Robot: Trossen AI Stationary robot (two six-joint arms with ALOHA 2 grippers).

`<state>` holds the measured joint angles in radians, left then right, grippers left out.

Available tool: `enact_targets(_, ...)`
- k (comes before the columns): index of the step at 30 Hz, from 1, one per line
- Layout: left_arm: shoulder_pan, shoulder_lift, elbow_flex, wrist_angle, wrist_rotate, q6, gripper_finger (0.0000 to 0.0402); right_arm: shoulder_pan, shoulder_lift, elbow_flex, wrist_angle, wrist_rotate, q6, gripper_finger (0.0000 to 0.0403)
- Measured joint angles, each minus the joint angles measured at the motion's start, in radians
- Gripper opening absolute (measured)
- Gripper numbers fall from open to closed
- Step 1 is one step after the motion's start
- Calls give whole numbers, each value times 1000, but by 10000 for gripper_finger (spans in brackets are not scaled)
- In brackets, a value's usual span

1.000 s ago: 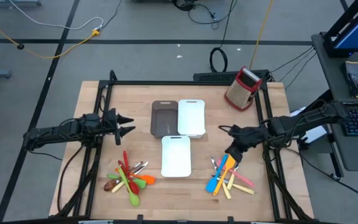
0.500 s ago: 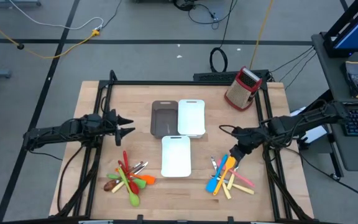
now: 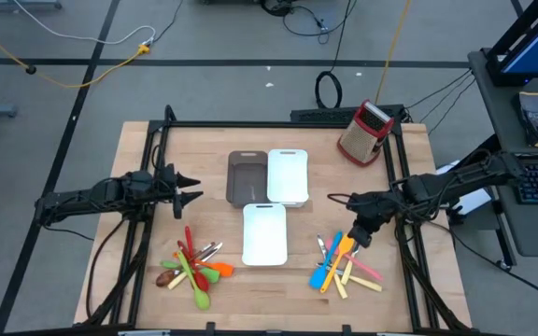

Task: Pick & Place Kitchen Items
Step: Put the pink spatula into the top white bin

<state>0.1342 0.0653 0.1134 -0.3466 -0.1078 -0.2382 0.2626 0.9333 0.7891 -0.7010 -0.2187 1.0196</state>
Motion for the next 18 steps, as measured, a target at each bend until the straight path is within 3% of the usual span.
enact_targets(18,0,0,0,0,0,-1,207,0,0,0,0,5,15,1)
